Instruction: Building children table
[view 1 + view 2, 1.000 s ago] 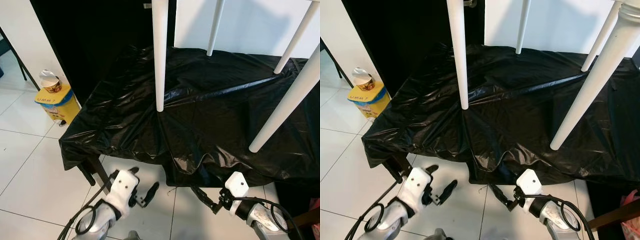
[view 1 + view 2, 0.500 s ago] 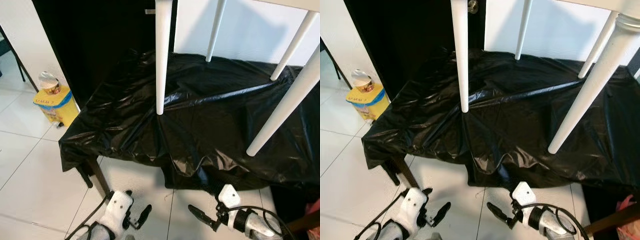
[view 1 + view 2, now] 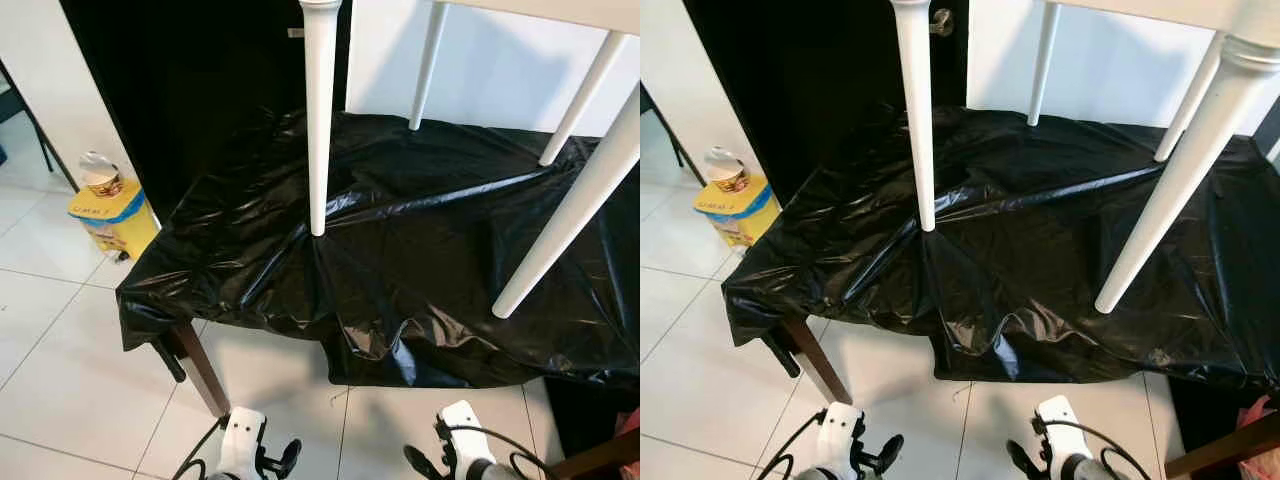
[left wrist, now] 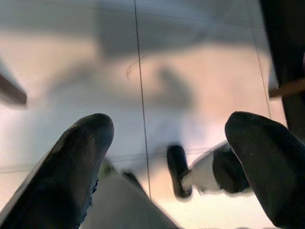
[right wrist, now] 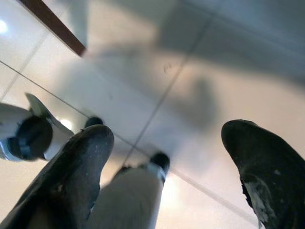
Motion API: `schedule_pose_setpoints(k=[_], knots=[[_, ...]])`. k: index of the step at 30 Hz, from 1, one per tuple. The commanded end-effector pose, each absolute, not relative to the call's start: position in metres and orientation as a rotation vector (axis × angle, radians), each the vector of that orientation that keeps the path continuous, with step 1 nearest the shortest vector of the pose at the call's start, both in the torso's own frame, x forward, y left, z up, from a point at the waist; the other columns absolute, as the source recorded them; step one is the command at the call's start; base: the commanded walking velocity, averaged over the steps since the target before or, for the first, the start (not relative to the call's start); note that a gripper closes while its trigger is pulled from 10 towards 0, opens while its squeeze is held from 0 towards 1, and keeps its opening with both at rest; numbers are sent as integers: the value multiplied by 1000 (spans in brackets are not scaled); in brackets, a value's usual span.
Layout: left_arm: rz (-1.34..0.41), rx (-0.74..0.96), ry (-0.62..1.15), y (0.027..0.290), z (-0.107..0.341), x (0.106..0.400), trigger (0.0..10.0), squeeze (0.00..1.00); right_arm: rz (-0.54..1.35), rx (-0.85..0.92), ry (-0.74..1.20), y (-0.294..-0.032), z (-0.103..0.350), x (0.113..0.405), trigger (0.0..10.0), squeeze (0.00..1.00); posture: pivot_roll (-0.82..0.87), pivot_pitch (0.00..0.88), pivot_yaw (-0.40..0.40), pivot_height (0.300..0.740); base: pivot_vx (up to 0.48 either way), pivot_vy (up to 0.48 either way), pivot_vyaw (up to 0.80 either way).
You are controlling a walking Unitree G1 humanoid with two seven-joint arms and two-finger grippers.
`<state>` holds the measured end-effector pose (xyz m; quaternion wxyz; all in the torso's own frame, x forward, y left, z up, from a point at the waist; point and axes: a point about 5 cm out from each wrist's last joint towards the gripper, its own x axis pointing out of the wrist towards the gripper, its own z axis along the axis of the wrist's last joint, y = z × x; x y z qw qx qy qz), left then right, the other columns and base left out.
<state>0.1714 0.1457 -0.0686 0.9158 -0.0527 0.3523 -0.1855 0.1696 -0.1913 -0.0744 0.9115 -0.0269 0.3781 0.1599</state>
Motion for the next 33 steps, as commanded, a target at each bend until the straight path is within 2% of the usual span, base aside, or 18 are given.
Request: schedule_pose_setpoints(k=[1, 3, 7, 12, 16, 19, 33], knots=[[-342, -121, 772, 150, -75, 164, 10000, 0, 299, -54, 819, -193, -79, 164, 10000, 0, 35, 0, -32, 740, 0, 0, 0], [-240, -112, 848, 158, -84, 161, 10000, 0, 198, -56, 880, -201, -86, 155, 10000, 0, 30, 0, -26, 740, 0, 0, 0], [-192, -88, 905, 160, -89, 158, 10000, 0, 131, -44, 920, -205, -89, 150, 10000, 0, 21, 0, -18, 740, 0, 0, 0], [-386, 137, 1007, 132, -97, 154, 10000, 0, 96, -161, 1019, -196, -97, 146, 10000, 0, 18, 0, -10, 740, 0, 0, 0], [-432, 176, 997, 127, -96, 156, 10000, 0, 92, -196, 1034, -194, -98, 147, 10000, 0, 18, 0, -10, 740, 0, 0, 0], [-492, 234, 1027, 123, -97, 154, 10000, 0, 142, -288, 1035, -185, -97, 152, 10000, 0, 21, 0, -2, 740, 0, 0, 0], [-594, 359, 1027, 108, -97, 156, 10000, 0, 167, -204, 1048, -178, -99, 151, 10000, 0, 28, 0, -4, 740, 0, 0, 0]])
